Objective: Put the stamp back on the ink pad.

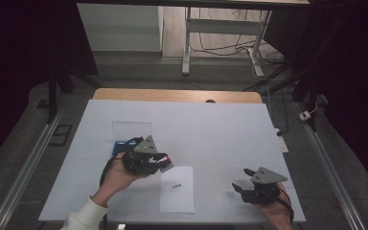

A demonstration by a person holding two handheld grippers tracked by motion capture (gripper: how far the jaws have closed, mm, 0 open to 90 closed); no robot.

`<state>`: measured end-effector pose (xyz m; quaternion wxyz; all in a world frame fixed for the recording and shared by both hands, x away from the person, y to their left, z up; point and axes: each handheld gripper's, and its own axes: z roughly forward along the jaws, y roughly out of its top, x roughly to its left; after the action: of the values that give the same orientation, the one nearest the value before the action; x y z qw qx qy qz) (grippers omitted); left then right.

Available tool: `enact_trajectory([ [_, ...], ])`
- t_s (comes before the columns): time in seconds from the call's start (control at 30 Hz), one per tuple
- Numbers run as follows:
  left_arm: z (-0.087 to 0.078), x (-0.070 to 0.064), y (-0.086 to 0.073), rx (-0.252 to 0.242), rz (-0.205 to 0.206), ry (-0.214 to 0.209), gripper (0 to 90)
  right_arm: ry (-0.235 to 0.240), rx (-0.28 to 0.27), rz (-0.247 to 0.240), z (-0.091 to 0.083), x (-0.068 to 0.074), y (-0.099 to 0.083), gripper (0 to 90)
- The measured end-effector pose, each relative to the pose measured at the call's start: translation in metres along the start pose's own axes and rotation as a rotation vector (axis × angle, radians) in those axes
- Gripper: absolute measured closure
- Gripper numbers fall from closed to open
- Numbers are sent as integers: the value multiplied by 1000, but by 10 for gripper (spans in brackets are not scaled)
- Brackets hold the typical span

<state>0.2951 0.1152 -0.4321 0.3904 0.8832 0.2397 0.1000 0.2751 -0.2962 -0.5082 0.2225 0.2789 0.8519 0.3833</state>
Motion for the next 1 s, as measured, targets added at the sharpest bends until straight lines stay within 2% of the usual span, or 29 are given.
enact_trajectory([
  [0.3,-19,27,-14,-9,-75,71,702,0,1,3,0,0,0,292],
  [0.6,-33,47,-27,0,-133,126,701,-4,1,-1,0,0,-1,293],
  [1.0,-26,72,-50,82,-200,207,701,-3,5,-1,0,0,-1,293],
])
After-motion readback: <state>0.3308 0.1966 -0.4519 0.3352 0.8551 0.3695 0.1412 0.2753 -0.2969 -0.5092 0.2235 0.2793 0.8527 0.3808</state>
